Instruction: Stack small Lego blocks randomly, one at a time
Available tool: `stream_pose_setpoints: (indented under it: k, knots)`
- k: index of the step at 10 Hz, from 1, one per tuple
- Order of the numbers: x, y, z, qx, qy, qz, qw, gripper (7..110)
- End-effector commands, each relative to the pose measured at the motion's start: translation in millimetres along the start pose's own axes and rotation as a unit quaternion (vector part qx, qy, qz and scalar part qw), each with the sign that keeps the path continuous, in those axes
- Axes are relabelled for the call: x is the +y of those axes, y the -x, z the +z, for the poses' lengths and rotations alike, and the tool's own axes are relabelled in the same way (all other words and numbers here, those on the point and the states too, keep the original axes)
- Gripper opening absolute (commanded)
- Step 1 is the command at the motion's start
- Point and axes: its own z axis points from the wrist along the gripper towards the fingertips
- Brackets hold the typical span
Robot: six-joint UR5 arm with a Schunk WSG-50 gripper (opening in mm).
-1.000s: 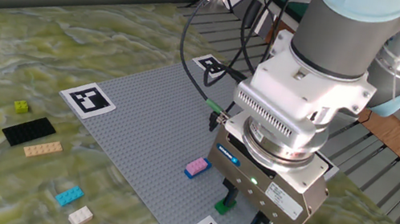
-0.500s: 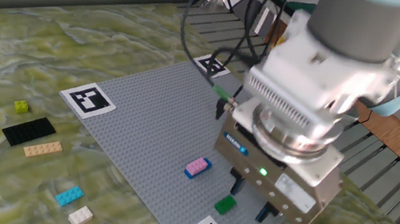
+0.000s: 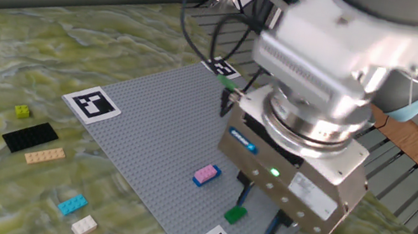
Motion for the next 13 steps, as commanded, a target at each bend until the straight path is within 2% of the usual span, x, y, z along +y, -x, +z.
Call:
stream_pose_setpoints:
  k: [1,3,4,6,8,10,11,13]
  knots:
    - [-23.1,28.9,-6.1,-0.033,-0.034,0.011,0.9988,22]
    - [-31.0,26.3,-11.0,-0.029,-0.028,0.02,0.999,22]
    - [-39.9,28.6,-16.4,-0.042,-0.041,0.019,0.9981,7]
    - [-32.2,26.9,-33.3,-0.068,-0.025,0.021,0.9972,7]
    - [-27.4,15.9,-42.3,-0.068,-0.012,0.02,0.9974,7]
    - [-33.9,10.8,-51.6,-0.082,-0.019,0.007,0.9964,7]
    - [-38.4,13.9,-48.8,-0.084,-0.022,-0.004,0.9962,7]
    - [-30.7,29.8,-34.5,-0.084,-0.001,-0.011,0.9964,7]
